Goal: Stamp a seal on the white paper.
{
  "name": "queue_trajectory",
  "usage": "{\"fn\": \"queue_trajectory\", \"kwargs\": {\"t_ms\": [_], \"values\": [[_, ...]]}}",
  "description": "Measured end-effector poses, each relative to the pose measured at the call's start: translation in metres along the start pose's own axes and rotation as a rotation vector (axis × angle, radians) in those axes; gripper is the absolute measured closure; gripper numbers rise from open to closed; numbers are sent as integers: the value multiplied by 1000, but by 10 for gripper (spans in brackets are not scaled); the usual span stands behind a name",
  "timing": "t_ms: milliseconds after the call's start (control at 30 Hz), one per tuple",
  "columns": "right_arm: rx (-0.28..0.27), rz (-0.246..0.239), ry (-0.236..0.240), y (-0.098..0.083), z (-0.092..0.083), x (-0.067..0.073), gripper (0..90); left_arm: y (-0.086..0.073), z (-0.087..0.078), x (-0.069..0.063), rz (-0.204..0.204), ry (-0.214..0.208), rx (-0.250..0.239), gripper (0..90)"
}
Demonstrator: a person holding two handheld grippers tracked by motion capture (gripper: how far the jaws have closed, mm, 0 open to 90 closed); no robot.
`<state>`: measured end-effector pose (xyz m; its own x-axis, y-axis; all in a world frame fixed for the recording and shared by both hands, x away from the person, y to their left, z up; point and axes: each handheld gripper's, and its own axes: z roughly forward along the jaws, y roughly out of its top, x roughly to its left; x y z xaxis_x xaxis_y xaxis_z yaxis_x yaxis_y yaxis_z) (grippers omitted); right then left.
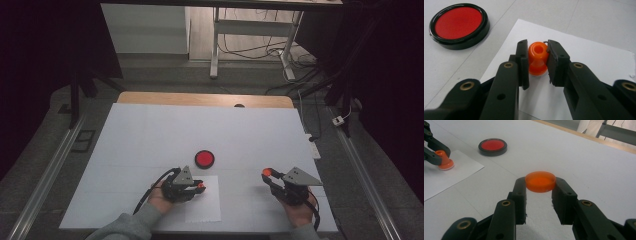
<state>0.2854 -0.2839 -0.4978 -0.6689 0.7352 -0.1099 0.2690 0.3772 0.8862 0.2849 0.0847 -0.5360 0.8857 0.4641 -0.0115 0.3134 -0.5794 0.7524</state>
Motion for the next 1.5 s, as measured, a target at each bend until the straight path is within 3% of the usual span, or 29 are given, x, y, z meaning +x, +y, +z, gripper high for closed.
{"fn": "queue_trajectory", "kwargs": {"t_ms": [533, 633, 700, 767, 867, 1200, 1500], "values": [[-2, -1, 1, 0, 0, 0, 643, 0, 0, 0, -6, -3, -2, 723], [0, -5, 2, 1, 0, 1, 643, 1, -1, 1, 20, -13, -24, 722], [-6, -3, 4, 1, 0, 1, 643, 3, -5, 2, -6, -35, -83, 722], [-2, -4, 3, 1, 0, 0, 643, 7, -9, 2, -6, -36, -111, 722], [-1, -2, 4, 0, 0, 0, 643, 9, -15, 4, -39, -58, -140, 722], [-4, -6, 14, 1, 2, 3, 643, 11, -33, 14, -121, -70, -199, 721], [4, -15, 21, 1, 3, 4, 643, 13, -46, 24, -151, -85, -206, 721]]}}
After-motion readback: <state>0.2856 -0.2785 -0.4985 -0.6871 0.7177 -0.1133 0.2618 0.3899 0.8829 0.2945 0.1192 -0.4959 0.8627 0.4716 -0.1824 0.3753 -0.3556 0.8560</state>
